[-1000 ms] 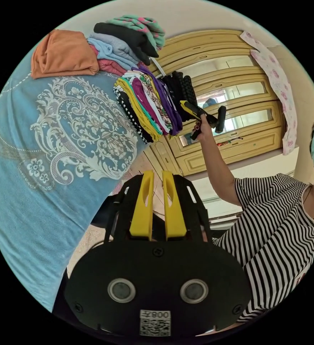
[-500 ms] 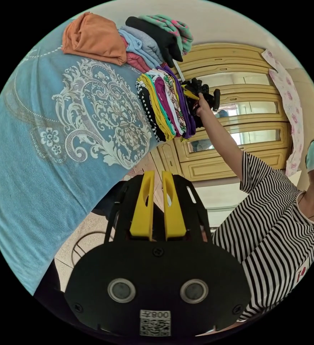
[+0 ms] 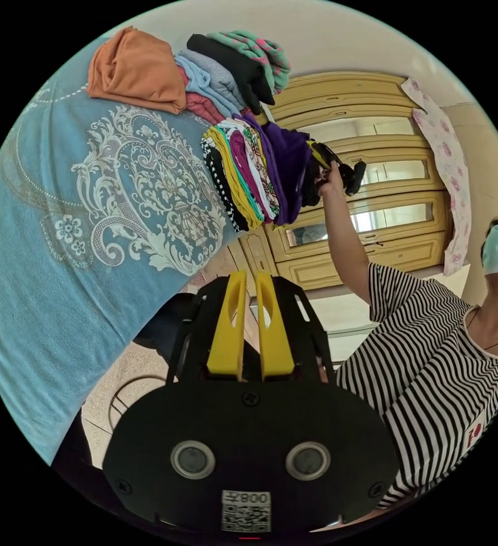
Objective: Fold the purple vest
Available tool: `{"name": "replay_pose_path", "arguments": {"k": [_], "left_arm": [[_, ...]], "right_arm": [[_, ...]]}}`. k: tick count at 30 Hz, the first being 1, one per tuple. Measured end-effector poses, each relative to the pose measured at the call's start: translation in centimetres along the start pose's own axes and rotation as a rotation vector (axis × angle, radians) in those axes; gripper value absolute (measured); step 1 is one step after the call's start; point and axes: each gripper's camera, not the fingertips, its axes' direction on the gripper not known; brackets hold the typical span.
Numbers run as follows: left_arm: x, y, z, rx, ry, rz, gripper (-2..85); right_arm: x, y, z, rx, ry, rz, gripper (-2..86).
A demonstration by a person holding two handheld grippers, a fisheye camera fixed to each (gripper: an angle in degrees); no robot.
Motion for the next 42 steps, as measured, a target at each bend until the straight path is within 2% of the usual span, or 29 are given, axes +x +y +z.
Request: {"name": "replay_pose_path", "arguments": {"k": [7,15,23,30,32,36,38,42], "left_arm": [[2.0,6.2,-3.7,0.041,0.001,0.077,2.9],[4.6,16.6,-12.2,0.187,-0.067,0.190,4.0],[6.1,28.1,-22.4,0.407,-0.155,0.263,7.4],[6.1,37.7,-30.1,0.558,-0.234,0.300,10.6],[5.7,39.6,-31.0,0.549,-0.237,0.305,11.2],[4.8,43.7,-30.7,0.401,-0.282,0.316,13.0],[4.7,46.3,-30.6,0.398,-0.293,0.326,13.6],[5.8,51.5,-30.1,0.399,-0.196,0.430,14.7]], "right_arm": [[-5.8,-3.1,-13.7,0.162,-0.275,-0.176,0.2],[-14.1,-6.4,-30.0,0.281,-0.598,-0.416,0.2],[-21.4,-9.2,-40.8,0.314,-0.811,-0.587,0.1],[-28.0,-10.2,-48.1,0.308,-0.870,-0.746,0.1],[-29.1,-10.4,-49.6,0.311,-0.897,-0.777,0.1],[-30.7,-11.1,-53.1,0.333,-0.945,-0.824,0.1],[-30.7,-11.4,-54.4,0.345,-0.956,-0.830,0.1],[-30.2,-12.3,-56.4,0.353,-0.978,-0.811,0.1]]}}
